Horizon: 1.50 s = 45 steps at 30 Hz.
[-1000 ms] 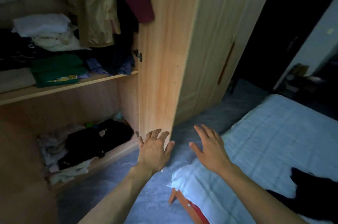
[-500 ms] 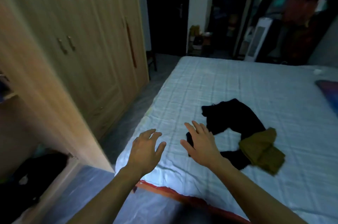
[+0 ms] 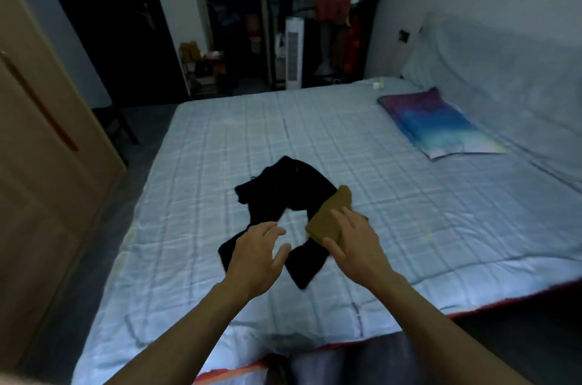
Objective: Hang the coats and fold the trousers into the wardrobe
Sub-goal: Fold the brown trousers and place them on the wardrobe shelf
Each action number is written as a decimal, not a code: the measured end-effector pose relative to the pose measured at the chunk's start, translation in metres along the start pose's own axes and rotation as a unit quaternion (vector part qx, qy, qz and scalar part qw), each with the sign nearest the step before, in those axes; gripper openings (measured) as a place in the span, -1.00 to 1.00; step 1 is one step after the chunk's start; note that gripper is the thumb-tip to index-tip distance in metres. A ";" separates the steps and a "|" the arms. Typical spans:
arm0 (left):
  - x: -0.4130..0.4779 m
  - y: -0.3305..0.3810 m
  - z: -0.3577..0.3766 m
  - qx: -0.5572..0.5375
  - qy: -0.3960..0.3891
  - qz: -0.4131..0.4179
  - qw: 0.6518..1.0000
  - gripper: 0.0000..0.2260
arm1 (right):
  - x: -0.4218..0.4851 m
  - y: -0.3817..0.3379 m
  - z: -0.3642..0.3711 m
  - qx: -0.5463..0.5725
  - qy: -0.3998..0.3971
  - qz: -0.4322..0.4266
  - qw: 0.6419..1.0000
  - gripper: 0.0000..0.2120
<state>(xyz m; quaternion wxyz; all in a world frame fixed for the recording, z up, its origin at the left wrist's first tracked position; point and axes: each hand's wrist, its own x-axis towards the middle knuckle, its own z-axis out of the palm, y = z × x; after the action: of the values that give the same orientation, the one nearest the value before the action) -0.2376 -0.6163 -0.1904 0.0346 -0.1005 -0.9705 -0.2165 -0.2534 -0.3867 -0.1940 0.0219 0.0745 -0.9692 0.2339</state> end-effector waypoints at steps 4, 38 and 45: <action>0.058 -0.010 0.019 -0.034 -0.002 0.028 0.999 -0.46 | 0.036 0.022 -0.007 -0.035 -0.004 0.040 0.999 -0.25; 0.294 0.010 0.186 -0.036 -0.113 -0.047 0.992 -0.57 | 0.270 0.252 0.039 0.022 -0.178 0.120 0.976 -0.36; 0.342 -0.003 0.198 -0.045 -0.116 -0.078 0.989 -0.58 | 0.332 0.253 0.066 0.054 -0.202 0.105 0.972 -0.28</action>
<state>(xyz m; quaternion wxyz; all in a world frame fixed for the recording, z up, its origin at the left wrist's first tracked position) -0.5776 -0.4726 -0.3326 -0.1002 -0.0503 -0.9620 -0.2491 -0.6211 -0.2389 -0.3407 -0.2029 0.0188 -0.9420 0.2667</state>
